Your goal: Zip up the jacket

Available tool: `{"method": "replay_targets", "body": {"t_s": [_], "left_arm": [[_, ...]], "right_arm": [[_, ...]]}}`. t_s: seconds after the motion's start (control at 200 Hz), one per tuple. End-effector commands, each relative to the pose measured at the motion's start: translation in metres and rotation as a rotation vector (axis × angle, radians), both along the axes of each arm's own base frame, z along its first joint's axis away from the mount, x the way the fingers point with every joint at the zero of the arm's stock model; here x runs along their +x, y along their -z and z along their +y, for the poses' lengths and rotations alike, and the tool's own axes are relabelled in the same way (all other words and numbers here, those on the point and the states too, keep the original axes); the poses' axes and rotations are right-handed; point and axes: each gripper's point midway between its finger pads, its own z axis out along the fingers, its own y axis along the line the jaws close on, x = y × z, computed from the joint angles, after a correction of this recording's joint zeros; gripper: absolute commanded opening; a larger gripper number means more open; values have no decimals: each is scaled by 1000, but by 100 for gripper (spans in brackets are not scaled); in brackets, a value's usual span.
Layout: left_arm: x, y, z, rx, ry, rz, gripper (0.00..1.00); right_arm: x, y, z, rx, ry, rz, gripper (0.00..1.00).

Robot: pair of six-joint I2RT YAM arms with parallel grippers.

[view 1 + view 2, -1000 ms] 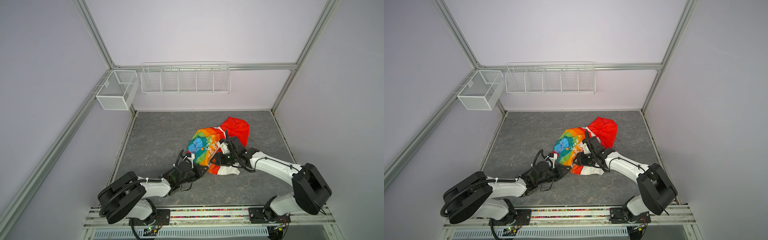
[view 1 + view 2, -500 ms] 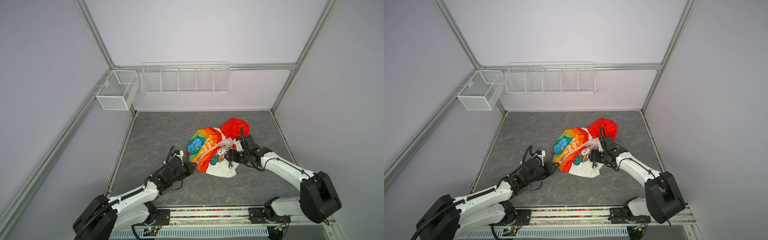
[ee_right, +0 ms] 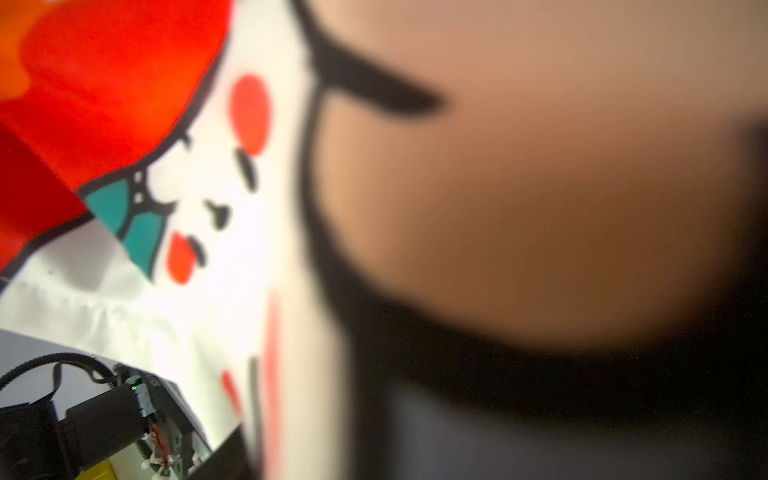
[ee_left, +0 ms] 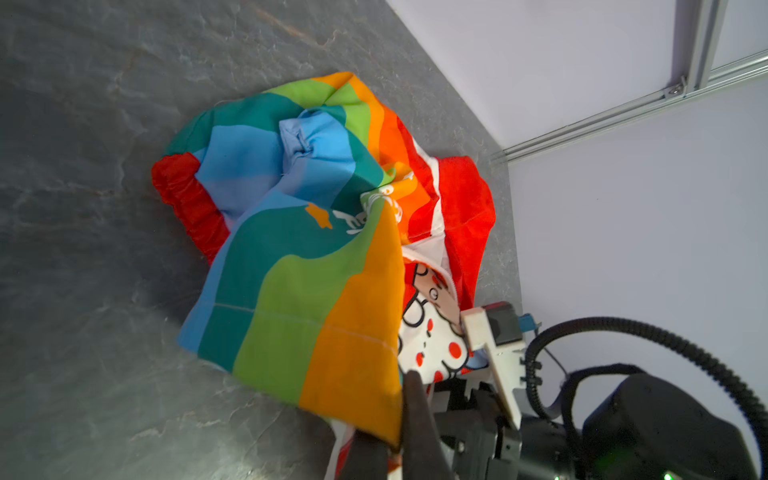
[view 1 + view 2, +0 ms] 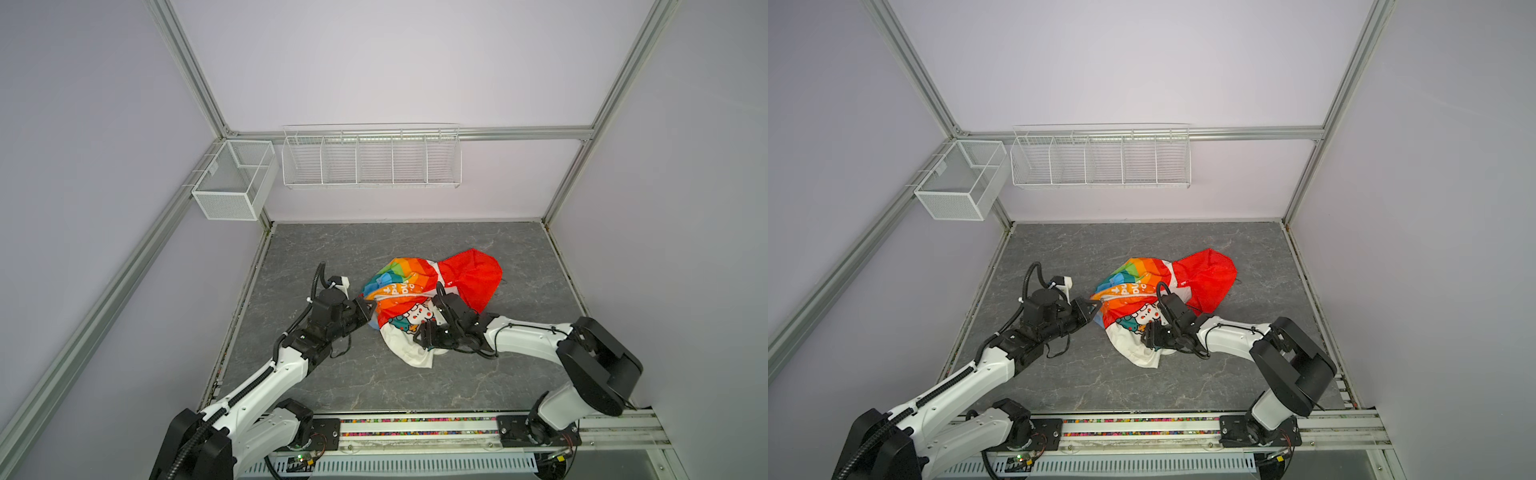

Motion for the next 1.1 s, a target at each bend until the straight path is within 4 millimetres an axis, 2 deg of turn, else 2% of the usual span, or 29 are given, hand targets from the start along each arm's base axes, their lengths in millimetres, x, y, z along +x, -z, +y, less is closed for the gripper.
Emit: {"method": "replay_targets", "body": {"t_s": [0.0,0.095,0.21,0.3,0.37,0.51,0.615,0.755,0.885,1.095], "left_arm": [[12,-23,2,15,34,-50,0],[22,-31,11,30,15,-67,0],[30,-30,23,30,-7,-58,0],[31,-26,30,24,-13,-48,0],[29,-22,34,27,-13,-37,0],[21,-15,38,40,-16,-28,0],[16,-9,41,42,-21,-20,0],[10,-1,45,50,-31,-6,0],[6,2,46,47,-25,3,0],[4,1,48,56,-23,7,0]], "right_arm": [[5,-31,50,100,-53,-53,69],[1,-50,75,126,-127,-85,70],[3,-78,74,128,-155,-157,72],[9,-105,56,98,-150,-247,75],[19,-120,33,56,-116,-307,79],[49,-127,-21,-5,4,-317,80],[73,-118,-52,-37,98,-284,80],[105,-94,-73,-29,199,-202,77],[131,-73,-75,15,259,-141,72],[159,-34,-62,62,309,-48,68]]}}
